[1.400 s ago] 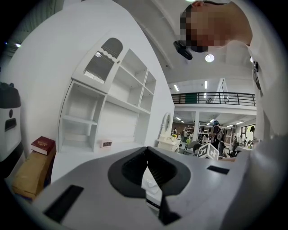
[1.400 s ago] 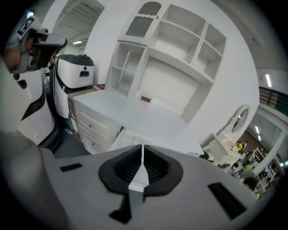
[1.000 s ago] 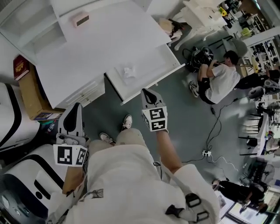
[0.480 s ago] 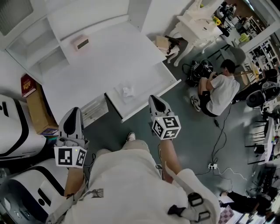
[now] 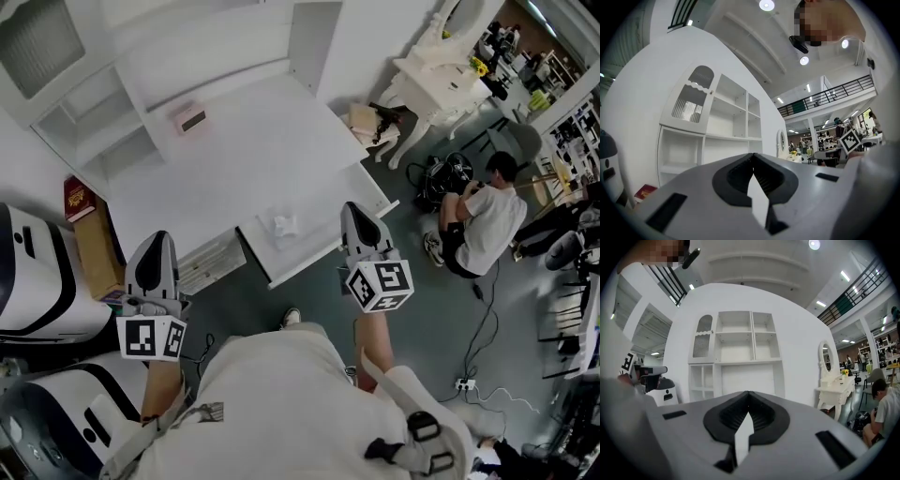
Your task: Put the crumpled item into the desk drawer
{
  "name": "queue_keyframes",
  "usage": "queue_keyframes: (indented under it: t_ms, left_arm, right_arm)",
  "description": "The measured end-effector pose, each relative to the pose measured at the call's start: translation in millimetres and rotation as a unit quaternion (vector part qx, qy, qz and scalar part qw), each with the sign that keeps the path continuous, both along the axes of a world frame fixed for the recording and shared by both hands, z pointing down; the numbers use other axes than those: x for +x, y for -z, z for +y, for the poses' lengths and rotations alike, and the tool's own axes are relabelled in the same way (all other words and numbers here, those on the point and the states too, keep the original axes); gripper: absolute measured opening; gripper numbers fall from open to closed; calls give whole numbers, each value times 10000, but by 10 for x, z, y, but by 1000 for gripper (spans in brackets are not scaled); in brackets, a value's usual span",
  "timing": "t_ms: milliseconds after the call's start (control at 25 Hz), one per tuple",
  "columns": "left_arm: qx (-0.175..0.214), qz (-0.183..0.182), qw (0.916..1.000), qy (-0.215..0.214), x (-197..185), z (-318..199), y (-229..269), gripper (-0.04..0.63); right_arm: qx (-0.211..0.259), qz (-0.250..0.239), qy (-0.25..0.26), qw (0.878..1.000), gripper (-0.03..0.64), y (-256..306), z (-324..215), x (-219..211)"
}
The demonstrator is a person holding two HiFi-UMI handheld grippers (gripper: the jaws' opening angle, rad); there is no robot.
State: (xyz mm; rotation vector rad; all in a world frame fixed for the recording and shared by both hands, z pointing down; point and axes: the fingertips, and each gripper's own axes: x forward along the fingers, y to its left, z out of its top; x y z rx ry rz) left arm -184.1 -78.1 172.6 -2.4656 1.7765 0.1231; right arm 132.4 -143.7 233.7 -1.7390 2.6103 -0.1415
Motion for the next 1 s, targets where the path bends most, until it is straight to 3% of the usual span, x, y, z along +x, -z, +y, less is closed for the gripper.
queue_keyframes:
  t_ms: [480, 1000]
  left_arm:
    - [44, 34, 9989, 455, -171, -91, 56, 15]
    - [-144, 122, 9985, 508, -249, 87, -45, 15]
  right_arm:
    - [616, 23, 284, 9977, 9, 566, -43, -44]
    - [654, 145, 362, 9971, 9, 661, 262, -144]
